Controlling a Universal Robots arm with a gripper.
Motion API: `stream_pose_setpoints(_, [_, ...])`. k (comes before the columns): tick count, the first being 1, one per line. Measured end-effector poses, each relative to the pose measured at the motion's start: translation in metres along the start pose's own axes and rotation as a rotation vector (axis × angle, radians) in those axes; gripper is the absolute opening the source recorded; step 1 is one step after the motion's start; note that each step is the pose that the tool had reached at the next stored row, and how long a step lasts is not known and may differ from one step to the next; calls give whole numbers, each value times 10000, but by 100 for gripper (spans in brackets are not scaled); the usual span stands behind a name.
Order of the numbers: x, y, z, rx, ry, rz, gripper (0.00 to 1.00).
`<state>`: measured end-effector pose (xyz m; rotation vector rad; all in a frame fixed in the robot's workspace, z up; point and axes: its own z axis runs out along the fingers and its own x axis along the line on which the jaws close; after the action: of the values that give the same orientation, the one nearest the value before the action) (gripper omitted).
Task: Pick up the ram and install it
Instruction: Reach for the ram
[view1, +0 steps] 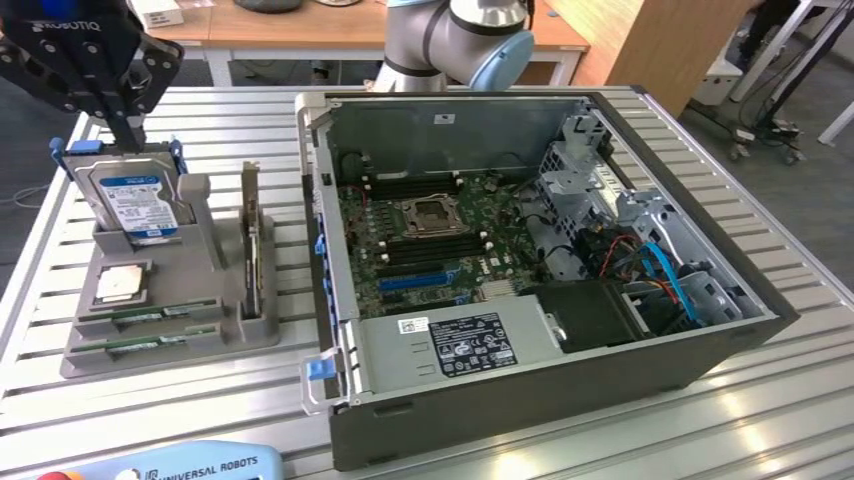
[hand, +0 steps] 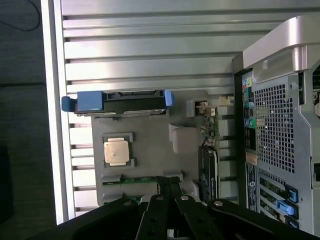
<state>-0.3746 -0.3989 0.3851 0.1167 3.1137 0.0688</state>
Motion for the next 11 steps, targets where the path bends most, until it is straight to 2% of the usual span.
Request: stream_pose_setpoints(11, [6,-2,0,0,-1,1,10])
